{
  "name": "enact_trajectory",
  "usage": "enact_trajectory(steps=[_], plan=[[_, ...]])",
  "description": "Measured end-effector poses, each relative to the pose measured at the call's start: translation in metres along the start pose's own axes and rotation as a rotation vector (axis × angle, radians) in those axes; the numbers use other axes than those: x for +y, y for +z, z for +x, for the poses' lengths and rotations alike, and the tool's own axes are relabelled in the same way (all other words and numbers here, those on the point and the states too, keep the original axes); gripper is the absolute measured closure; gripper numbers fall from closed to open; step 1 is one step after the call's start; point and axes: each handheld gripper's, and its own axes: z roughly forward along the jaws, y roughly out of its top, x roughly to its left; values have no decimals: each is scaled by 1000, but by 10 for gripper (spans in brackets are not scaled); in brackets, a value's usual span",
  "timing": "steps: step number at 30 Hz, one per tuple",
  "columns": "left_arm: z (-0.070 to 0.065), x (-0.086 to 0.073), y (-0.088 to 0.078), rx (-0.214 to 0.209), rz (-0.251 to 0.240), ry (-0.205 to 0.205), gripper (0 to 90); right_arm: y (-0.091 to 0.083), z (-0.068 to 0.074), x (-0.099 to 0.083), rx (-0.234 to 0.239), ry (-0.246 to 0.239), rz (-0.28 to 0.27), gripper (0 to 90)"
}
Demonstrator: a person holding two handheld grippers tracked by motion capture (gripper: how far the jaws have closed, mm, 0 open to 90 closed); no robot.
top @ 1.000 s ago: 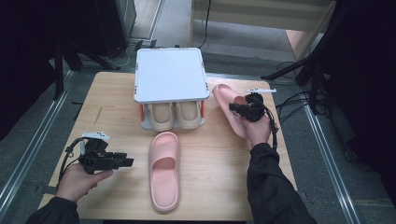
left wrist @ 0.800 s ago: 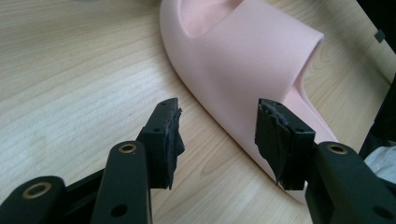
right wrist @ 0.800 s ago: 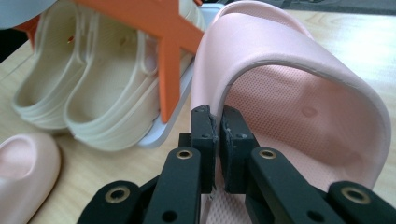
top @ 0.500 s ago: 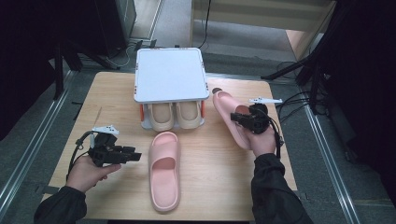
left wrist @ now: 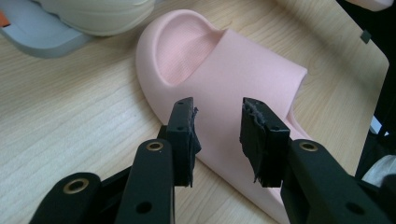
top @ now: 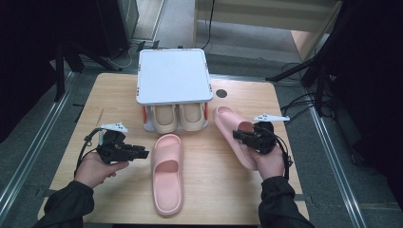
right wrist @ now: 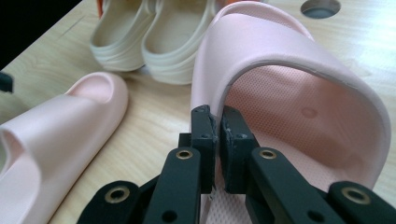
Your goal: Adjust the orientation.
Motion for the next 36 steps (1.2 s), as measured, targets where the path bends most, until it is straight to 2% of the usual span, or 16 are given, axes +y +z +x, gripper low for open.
enact_trajectory(steps=[6,9,15,20,27,36], plan=[[-1,7,6,-12,7,18,651,-5,13,-11,12,-13,12,862],[-2,11,9,-12,16,9,648,-6,18,-16,17,-12,17,862],[-2,16,14,-22,23,18,651,-5,31,-25,34,-18,26,861],[-2,19,17,-25,21,25,648,1,39,-32,44,-32,59,861],[-2,21,16,-9,-10,30,646,13,45,-40,76,-28,95,860],[-2,21,18,-11,10,41,645,28,59,-47,64,-96,149,860]])
